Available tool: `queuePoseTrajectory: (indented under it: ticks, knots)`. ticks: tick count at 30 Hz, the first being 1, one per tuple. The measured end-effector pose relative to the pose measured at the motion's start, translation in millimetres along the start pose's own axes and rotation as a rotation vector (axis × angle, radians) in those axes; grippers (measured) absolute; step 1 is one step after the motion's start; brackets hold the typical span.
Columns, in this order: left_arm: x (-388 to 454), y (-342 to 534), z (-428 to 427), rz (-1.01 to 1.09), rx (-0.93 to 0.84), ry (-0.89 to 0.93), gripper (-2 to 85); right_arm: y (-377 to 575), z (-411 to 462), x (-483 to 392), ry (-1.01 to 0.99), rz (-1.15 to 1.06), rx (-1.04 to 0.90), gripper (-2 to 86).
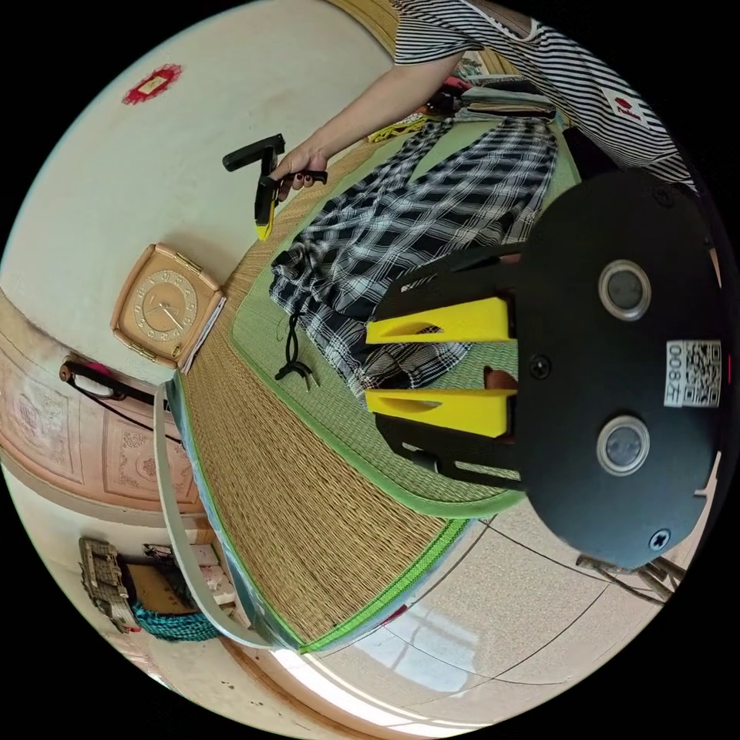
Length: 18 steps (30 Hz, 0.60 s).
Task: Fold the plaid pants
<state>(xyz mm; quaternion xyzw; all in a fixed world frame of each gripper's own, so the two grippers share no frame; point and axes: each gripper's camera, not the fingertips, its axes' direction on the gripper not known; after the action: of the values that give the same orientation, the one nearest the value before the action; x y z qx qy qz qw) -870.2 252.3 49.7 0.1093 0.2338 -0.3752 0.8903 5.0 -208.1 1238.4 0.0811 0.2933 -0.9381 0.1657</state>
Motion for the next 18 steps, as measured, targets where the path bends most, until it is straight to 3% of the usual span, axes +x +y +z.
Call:
queuePoseTrajectory:
  ticks: [7,11,15,18]
  knots:
    - [6.9,2.6,17.7,0.001,-0.025,-0.059,3.9,-49.0,101.5,-16.0,0.115,-0.031,-0.297,8.6]
    - [12.9,6.3,20.8,0.016,-0.014,-0.045,1.2,-52.2,87.3,-17.3,0.078,-0.036,-0.226,5.6]
    - [27.4,12.7,6.1,0.042,0.093,-0.092,0.6,-67.5,43.9,-54.6,0.123,-0.179,-0.030,4.7]
    - [37.3,17.5,9.5,0.055,0.106,-0.152,0.8,-86.1,55.9,-72.2,0.194,-0.248,-0.043,5.3]
